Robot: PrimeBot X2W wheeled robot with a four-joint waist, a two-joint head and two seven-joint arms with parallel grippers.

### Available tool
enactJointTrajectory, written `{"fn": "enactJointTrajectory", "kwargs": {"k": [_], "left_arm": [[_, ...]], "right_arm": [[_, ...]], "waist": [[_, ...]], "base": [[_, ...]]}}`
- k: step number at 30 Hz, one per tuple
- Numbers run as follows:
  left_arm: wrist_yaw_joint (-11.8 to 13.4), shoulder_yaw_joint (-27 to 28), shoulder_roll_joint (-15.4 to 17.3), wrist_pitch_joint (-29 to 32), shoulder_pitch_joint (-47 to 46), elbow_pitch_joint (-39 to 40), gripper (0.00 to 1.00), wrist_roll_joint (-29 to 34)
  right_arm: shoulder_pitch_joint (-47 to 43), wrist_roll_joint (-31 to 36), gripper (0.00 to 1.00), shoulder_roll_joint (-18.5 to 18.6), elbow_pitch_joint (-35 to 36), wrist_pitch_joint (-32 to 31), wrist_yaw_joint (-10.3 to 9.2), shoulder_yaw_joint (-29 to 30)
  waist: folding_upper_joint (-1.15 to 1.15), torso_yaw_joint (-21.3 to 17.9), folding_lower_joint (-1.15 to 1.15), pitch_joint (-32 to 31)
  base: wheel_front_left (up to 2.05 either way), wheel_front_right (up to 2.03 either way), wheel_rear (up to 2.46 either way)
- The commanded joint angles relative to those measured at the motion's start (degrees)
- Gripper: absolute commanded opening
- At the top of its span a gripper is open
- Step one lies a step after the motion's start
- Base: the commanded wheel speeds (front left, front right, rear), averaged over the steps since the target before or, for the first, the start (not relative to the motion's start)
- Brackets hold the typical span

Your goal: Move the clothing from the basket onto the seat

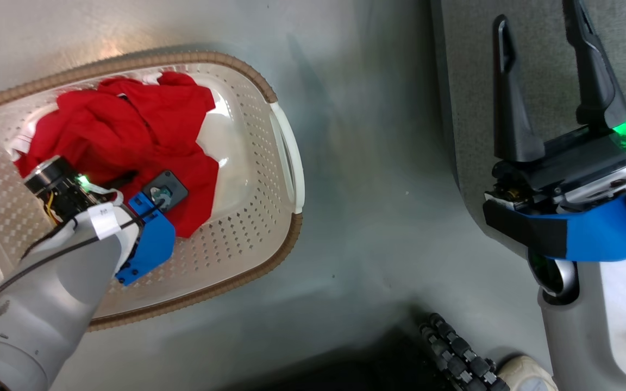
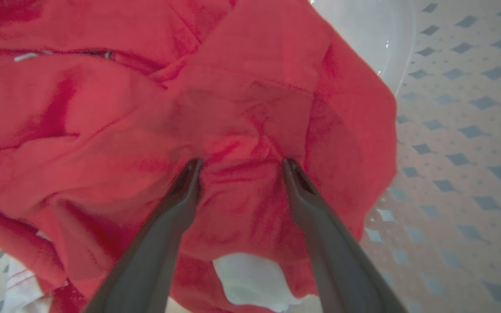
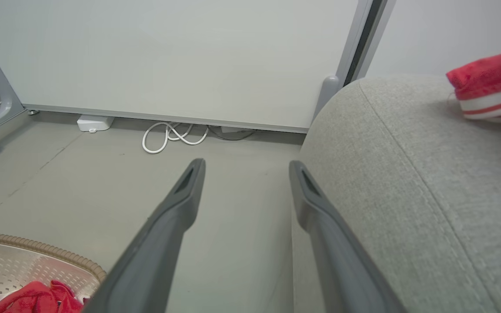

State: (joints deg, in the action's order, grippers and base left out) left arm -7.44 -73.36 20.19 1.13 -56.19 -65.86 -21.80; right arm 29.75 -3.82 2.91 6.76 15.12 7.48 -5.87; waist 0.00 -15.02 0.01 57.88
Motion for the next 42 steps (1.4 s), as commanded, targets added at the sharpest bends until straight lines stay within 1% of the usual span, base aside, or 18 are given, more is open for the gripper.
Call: {"fn": "enactJointTrajectory", "kwargs": {"k": [1,6,8,9,10,11,16,19,24,31,39,42], "left_arm": [[-0.05,-0.13,0.57,0.21,-1.32,-0.36,1.0,0.3],[-0.05,-0.12,0.63,1.88,-2.1,-2.4,1.0,-1.31],[-0.05,-0.14,0.55,2.71,-1.92,-3.03,1.0,-1.08],[-0.05,-0.14,0.49,3.22,-1.99,-3.35,0.49,-1.37],[-0.05,-0.15,0.35,3.27,-1.96,-3.4,0.07,-1.41],[-0.05,-0.16,0.19,3.38,-1.91,-3.4,0.0,-1.34],[0.07,-0.13,-0.33,3.1,-1.58,-3.03,0.0,-1.2],[0.06,-0.11,-1.06,1.3,-1.67,-2.19,0.0,-0.92],[0.06,-0.12,-2.73,-1.55,-0.51,-1.41,0.0,-2.23],[0.05,-0.12,-5.74,-6.28,1.99,-0.49,0.0,-3.82],[0.05,-0.08,-8.77,-12.86,4.73,-0.53,0.0,-9.05],[0.05,-0.09,-9.51,-14.47,5.92,-0.33,0.0,-10.38]], "right_arm": [[-0.12,0.17,1.0,-0.04,0.73,0.05,0.03,0.22],[-0.91,0.34,1.0,-0.04,3.03,0.05,0.03,0.71],[-1.03,0.45,1.0,-0.04,3.74,0.05,0.03,0.74],[-1.06,0.53,1.0,-0.04,3.9,0.04,0.03,0.82],[-1.01,0.61,1.0,-0.04,4.06,0.04,0.02,0.92],[-0.89,0.72,1.0,-0.04,4.22,0.04,0.03,0.99],[-0.12,1.2,1.0,-0.04,4.0,0.05,0.03,1.31],[0.07,1.42,1.0,-0.04,3.73,0.05,0.03,1.47],[-0.46,1.68,1.0,-0.04,2.44,0.05,0.03,1.82],[-1.47,2.21,1.0,-0.02,0.29,0.05,0.03,2.5],[-4.12,3.22,1.0,-0.02,-3.48,0.04,0.03,3.72],[-5.31,3.45,1.0,-0.02,-4.93,0.05,0.03,4.06]], "waist": [[0.0,-0.59,-0.01,1.5],[0.0,-0.83,-0.01,3.0],[0.0,-0.86,-0.01,3.21],[0.0,-0.82,-0.01,3.27],[0.0,-0.75,-0.01,3.27],[0.0,-0.65,-0.01,3.23],[0.0,0.02,-0.01,2.16],[0.0,0.54,-0.01,0.78],[0.0,1.95,-0.01,-2.78],[0.0,4.3,-0.01,-9.61],[0.0,7.74,-0.01,-18.94],[0.0,9.01,-0.01,-22.76]], "base": [[0.0,0.0,0.0],[0.0,0.0,0.0],[0.0,0.0,0.0],[0.0,0.0,0.0],[0.0,0.0,0.0],[0.0,0.0,0.0],[0.0,0.0,0.0],[0.0,0.0,0.0],[0.0,0.0,0.0],[0.0,0.0,0.0],[0.0,0.0,0.0],[0.0,0.0,0.0]]}}
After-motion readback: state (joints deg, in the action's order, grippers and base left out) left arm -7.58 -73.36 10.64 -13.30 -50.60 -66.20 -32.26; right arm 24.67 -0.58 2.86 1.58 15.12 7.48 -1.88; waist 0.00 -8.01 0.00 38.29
